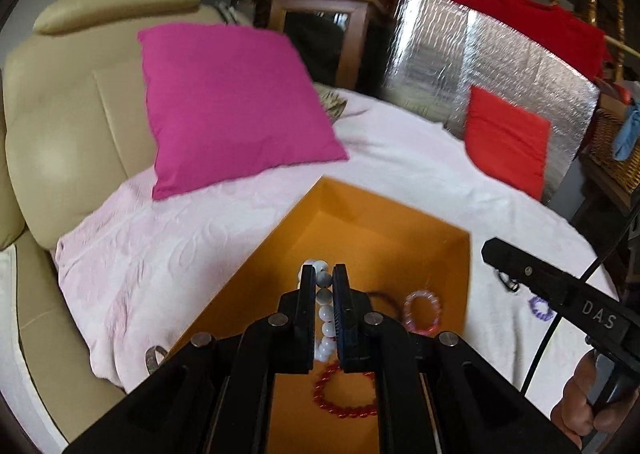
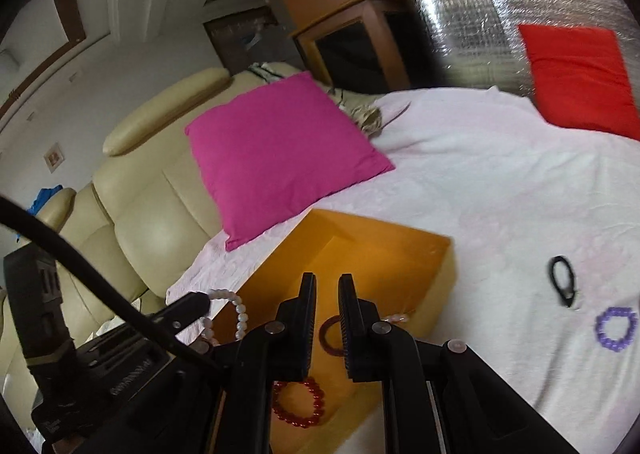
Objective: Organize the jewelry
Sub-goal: 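Lower the white bead bracelet into the orange box and open the left gripper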
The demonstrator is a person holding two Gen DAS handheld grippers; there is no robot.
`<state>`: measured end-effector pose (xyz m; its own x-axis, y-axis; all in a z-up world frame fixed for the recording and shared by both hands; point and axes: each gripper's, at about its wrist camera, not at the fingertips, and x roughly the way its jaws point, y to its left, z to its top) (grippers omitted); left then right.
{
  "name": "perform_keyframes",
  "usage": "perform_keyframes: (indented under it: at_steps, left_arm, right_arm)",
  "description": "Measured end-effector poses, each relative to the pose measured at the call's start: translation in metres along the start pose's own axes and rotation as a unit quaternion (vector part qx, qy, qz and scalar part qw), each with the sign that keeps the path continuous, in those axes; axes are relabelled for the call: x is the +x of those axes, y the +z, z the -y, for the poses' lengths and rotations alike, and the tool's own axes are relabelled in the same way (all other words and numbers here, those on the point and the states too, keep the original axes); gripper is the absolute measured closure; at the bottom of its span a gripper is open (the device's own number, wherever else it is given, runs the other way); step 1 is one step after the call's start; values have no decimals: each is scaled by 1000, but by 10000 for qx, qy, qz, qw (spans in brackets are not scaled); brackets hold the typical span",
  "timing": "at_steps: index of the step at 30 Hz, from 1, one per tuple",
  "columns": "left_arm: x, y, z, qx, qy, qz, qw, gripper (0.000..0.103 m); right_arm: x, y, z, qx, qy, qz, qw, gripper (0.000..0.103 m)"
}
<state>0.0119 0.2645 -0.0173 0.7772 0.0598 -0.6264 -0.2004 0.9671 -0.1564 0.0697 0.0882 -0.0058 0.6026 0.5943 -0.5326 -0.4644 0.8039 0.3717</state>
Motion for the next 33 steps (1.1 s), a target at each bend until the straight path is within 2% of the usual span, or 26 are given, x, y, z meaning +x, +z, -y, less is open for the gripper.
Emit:
perform_keyframes:
  at_steps: [6, 14, 20, 21, 23, 24, 25, 29, 33]
  left_arm:
    - [22, -9, 5, 39, 158, -421, 9990, 95]
    - [40, -13, 7, 98, 350, -652, 9972, 94]
    - [49, -16, 5, 201, 580, -748, 9953, 94]
    - [50, -16, 4, 227, 622, -760, 9949, 89]
    - [50, -17, 3, 256, 727, -748, 9942, 74]
    - [50, -17, 2, 257, 793, -726, 9939, 65]
    - [49, -16, 1, 244, 824, -701, 9938, 62]
    - [45, -15, 5, 290, 872, -606, 9939, 61]
    - [41, -13, 16, 443, 922, -472, 9936, 49]
  right_arm:
    - [29, 9, -1, -181, -43, -168, 9997, 90]
    - [75, 18, 10, -252, -105, -660, 9974, 90]
    - [92, 24, 21, 10, -144, -709, 9974, 88]
    - [92, 26, 24, 59, -145, -692, 9975, 83]
    - [93, 28, 30, 246, -115, -681, 9973, 54]
    - [89, 28, 33, 363, -77, -579, 9976, 52]
    - [86, 28, 35, 412, -61, -501, 9979, 52]
    - [76, 29, 43, 534, -136, -352, 9979, 52]
    - [54, 27, 62, 871, -186, -181, 9959, 52]
